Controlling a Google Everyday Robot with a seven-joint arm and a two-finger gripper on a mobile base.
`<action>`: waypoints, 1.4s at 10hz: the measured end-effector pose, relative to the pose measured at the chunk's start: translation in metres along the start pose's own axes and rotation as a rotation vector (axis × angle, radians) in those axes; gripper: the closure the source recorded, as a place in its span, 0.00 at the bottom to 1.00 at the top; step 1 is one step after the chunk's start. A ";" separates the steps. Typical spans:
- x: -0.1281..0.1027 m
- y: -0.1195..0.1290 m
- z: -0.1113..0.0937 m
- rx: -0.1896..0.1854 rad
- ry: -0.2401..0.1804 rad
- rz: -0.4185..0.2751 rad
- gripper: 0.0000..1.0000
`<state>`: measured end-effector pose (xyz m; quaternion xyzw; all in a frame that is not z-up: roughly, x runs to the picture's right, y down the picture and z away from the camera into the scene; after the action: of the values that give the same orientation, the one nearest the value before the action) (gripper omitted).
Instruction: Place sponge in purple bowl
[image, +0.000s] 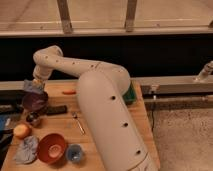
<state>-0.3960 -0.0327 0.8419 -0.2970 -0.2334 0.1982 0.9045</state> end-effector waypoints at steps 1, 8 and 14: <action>-0.002 0.004 0.005 -0.025 0.014 -0.004 1.00; 0.002 0.041 0.035 -0.155 0.139 -0.013 0.50; 0.025 0.040 0.024 -0.141 0.115 0.033 0.38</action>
<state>-0.3974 0.0209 0.8416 -0.3745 -0.1892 0.1790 0.8899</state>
